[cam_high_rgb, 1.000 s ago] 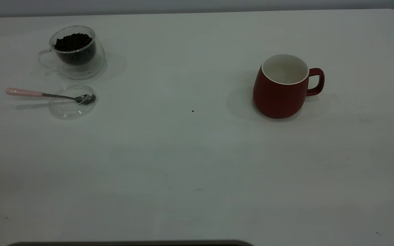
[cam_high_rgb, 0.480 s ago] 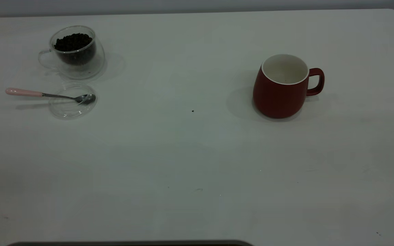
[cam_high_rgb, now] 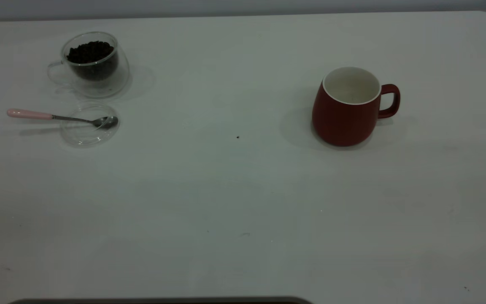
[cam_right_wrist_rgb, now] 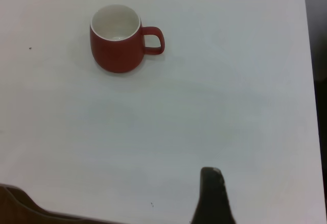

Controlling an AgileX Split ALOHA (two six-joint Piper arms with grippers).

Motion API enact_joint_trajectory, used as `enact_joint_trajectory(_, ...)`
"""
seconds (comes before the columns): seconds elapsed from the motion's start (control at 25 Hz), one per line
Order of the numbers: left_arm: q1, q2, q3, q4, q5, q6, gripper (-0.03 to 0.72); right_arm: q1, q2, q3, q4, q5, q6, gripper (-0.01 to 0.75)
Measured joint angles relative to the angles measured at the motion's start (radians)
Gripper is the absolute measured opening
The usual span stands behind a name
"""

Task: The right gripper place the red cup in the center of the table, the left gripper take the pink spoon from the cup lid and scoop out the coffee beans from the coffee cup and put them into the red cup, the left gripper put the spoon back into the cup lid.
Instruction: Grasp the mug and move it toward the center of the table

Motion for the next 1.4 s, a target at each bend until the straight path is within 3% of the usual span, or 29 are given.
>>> enact_joint_trajectory(0.64,0.0,0.0,0.0,0.0,0.0,0.001,0.424,0.0,0.0,0.0,0.004,0.0,0.0,0.59)
enact_joint_trajectory(1.2,0.0,0.0,0.0,0.0,0.0,0.001,0.424,0.0,0.009,0.0,0.131,-0.008,0.0,0.59)
enact_joint_trajectory(1.4,0.0,0.0,0.0,0.0,0.0,0.001,0.424,0.0,0.201,-0.015,0.131,-0.11,0.013,0.59)
